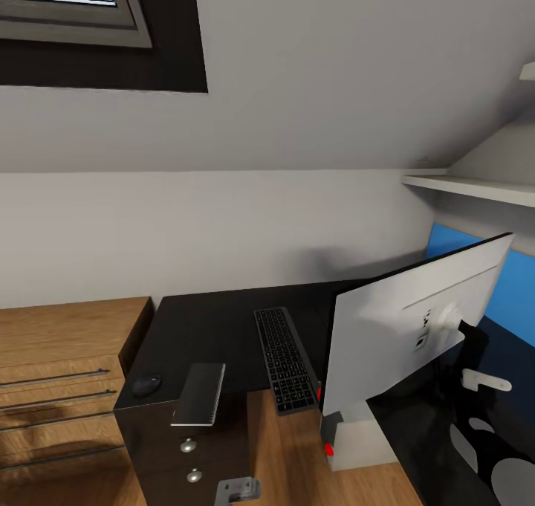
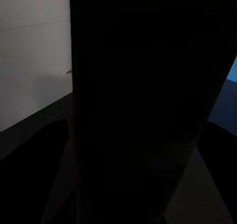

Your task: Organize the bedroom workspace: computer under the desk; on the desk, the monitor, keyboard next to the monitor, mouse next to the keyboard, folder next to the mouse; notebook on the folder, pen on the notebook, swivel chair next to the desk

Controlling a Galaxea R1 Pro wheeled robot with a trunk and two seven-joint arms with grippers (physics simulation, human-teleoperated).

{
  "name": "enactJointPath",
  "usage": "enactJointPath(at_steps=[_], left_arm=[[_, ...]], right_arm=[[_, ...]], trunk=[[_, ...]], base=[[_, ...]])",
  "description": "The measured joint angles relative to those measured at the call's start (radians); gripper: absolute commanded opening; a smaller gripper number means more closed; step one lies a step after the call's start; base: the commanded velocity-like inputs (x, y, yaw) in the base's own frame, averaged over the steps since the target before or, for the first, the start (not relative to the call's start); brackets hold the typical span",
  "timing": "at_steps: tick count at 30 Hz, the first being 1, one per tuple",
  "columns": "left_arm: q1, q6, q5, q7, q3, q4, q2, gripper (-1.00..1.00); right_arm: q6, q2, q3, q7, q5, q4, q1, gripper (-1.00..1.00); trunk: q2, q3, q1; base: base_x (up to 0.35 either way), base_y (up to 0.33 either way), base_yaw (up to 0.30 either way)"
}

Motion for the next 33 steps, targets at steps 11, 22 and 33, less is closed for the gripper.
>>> enactJointPath(at_steps=[11,22,33], left_arm=[[0.000,0.000,0.000,0.000,0.000,0.000,0.000,1.00],[0.000,0.000,0.000,0.000,0.000,0.000,0.000,1.00],[0.000,0.000,0.000,0.000,0.002,0.000,0.000,1.00]], right_arm=[[-0.001,0.000,-0.001,0.001,0.000,-0.001,0.000,-1.00],[-0.001,0.000,0.000,0.002,-0.003,-0.001,0.000,-1.00],[-0.003,0.001,0.005,0.004,-0.004,-0.002,0.000,-1.00]], trunk=[[0.000,0.000,0.000],[0.000,0.000,0.000],[0.000,0.000,0.000]], base=[[0.000,0.000,0.000],[0.000,0.000,0.000],[0.000,0.000,0.000]])
